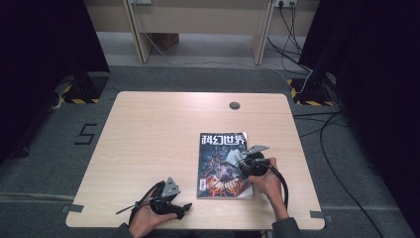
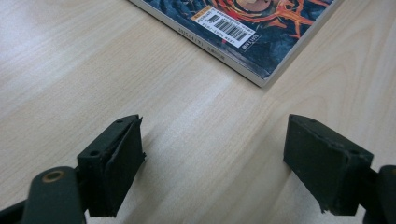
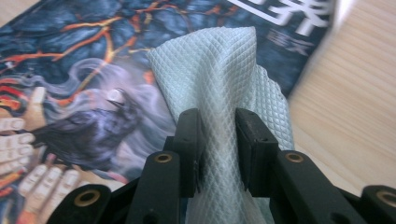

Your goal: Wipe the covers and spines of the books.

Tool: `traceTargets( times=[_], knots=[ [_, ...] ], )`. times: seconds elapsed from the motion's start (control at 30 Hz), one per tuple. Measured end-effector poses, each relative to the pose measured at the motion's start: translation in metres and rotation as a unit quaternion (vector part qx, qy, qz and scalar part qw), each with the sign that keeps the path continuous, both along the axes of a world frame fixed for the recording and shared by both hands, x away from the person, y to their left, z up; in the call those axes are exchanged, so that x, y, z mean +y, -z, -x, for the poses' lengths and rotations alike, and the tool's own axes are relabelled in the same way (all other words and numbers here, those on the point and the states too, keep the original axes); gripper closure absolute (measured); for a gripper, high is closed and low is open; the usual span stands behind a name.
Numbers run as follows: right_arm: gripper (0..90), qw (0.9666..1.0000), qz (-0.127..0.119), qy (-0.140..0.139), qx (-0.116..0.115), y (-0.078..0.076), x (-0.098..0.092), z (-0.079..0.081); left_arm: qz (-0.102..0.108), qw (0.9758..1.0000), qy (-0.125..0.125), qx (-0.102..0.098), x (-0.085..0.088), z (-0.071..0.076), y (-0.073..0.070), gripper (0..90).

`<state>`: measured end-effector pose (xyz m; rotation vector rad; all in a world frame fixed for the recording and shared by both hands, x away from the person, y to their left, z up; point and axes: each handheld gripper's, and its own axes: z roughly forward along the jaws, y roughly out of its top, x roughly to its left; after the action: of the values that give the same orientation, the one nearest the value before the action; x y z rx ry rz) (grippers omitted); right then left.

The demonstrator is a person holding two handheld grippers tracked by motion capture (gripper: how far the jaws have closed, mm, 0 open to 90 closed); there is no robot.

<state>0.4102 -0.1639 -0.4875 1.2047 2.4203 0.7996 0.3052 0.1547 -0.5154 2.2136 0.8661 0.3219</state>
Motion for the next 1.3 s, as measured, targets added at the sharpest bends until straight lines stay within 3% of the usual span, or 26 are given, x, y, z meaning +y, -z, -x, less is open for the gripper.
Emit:
traceTargets(
  times=[0.13, 0.2, 0.33, 0.57, 0.67, 0.73, 0.77, 0.93, 1.03, 1.17, 1.3],
  knots=[
    [71.6, 1.0000, 0.000, 0.007, -0.001, 0.000, -0.005, 0.001, 0.001, 1.0000, -0.001, -0.001, 0.000, 0.001, 0.000, 18.6],
    [71.4, 0.9999, 0.015, -0.001, -0.006, -0.001, -0.001, 0.003, 0.001, 1.0000, -0.003, -0.002, 0.000, 0.001, 0.001, 18.0],
    [71.4, 0.9998, 0.017, -0.007, -0.004, -0.001, 0.007, 0.006, 0.001, 1.0000, -0.001, -0.002, 0.000, 0.000, 0.001, 18.0],
    [71.6, 0.9975, 0.007, -0.070, 0.001, 0.001, 0.044, 0.024, 0.002, 1.0000, -0.008, 0.000, 0.001, -0.001, 0.000, 18.3],
    [71.6, 0.9938, 0.005, -0.111, 0.004, 0.001, 0.070, 0.037, 0.003, 0.9999, -0.010, 0.002, 0.003, -0.002, -0.001, 19.7],
    [71.6, 0.9933, 0.001, -0.115, 0.008, 0.001, 0.074, 0.040, 0.006, 0.9999, -0.012, 0.001, 0.004, -0.003, -0.002, 19.8],
    [71.6, 0.9912, 0.003, -0.132, 0.005, 0.002, 0.081, 0.044, 0.008, 0.9999, -0.015, 0.000, 0.005, -0.003, -0.002, 19.7],
    [71.7, 0.9868, -0.002, -0.162, 0.004, 0.003, 0.096, 0.059, 0.021, 0.9995, -0.023, -0.005, 0.011, -0.007, -0.006, 19.7],
    [71.9, 0.9859, 0.002, -0.167, -0.003, 0.003, 0.100, 0.063, 0.022, 0.9992, -0.032, -0.008, 0.016, -0.010, -0.008, 19.7],
    [71.7, 0.9866, -0.010, -0.163, 0.006, 0.003, 0.096, 0.060, 0.023, 0.9984, -0.049, -0.013, 0.025, -0.015, -0.011, 19.7],
    [71.6, 0.9892, -0.005, -0.147, 0.003, 0.003, 0.090, 0.056, 0.022, 0.9976, -0.065, -0.013, 0.033, -0.021, -0.011, 19.9]
  ],
)
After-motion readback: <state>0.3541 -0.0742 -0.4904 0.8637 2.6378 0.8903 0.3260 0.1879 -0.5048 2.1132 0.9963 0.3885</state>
